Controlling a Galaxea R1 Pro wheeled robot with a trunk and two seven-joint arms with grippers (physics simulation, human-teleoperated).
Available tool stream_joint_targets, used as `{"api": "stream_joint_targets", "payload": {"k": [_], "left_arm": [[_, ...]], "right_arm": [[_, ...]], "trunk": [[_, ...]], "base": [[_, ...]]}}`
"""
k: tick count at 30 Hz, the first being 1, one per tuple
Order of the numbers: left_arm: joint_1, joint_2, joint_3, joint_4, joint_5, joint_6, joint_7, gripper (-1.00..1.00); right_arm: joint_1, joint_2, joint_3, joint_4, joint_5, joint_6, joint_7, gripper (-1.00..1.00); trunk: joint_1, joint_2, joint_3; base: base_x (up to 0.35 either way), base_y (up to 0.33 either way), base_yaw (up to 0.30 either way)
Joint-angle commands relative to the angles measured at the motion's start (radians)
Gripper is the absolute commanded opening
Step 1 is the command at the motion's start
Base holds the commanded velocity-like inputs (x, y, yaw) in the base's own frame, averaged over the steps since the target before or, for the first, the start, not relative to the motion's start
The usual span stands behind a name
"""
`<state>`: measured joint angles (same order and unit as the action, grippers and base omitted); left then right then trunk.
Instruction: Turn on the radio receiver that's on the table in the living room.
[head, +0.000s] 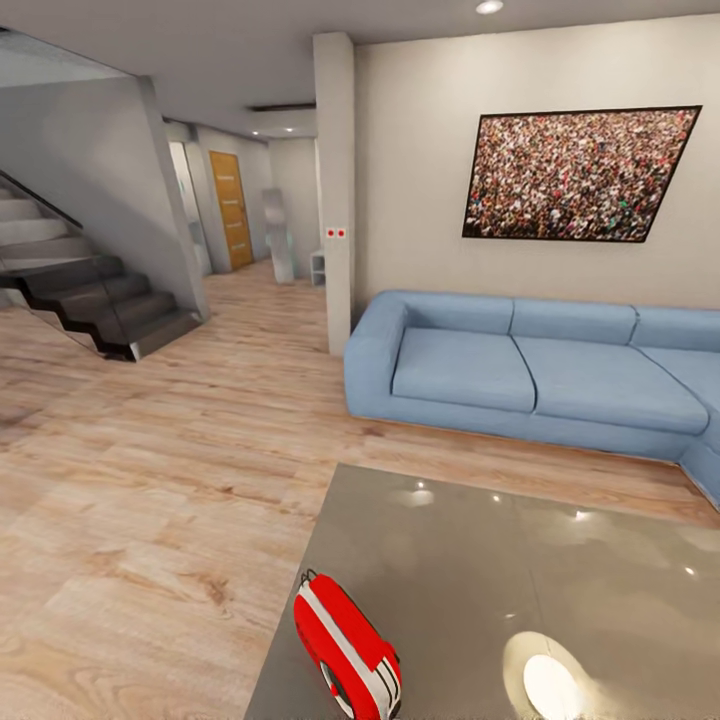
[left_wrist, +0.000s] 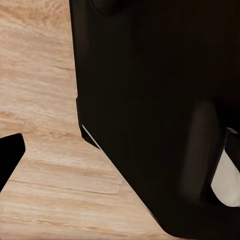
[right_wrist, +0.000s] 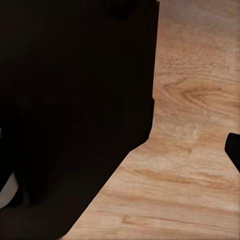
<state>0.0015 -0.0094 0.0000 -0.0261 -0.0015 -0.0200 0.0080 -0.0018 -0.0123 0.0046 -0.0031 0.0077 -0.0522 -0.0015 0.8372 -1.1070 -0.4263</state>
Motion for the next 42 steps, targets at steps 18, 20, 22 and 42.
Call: {"api": "stream_joint_targets", "payload": {"k": [18, 20, 22, 42], "left_arm": [[0.0, -0.001, 0.001, 0.0, 0.0, -0.001, 0.0, 1.0], [0.0, 0.0, 0.001, 0.0, 0.0, -0.001, 0.0, 1.0], [0.0, -0.001, 0.001, 0.0, 0.0, -0.001, 0.0, 1.0], [0.0, -0.001, 0.002, 0.0, 0.0, -0.004, -0.002, 1.0]], "right_arm": [[-0.001, 0.001, 0.0, 0.0, 0.0, 0.0, 0.0, 1.0], [-0.001, 0.001, 0.0, 0.0, 0.0, 0.0, 0.0, 1.0], [0.0, 0.001, 0.0, 0.0, 0.0, 0.0, 0.0, 1.0], [0.0, 0.002, 0.0, 0.0, 0.0, 0.0, 0.0, 1.0]], "trunk": [[0.0, 0.0, -0.029], [0.0, 0.0, -0.032], [0.0, 0.0, -0.035], [0.0, 0.0, -0.067]], "base": [[0.0, 0.0, 0.0], [0.0, 0.0, 0.0], [0.0, 0.0, 0.0], [0.0, 0.0, 0.0]]}}
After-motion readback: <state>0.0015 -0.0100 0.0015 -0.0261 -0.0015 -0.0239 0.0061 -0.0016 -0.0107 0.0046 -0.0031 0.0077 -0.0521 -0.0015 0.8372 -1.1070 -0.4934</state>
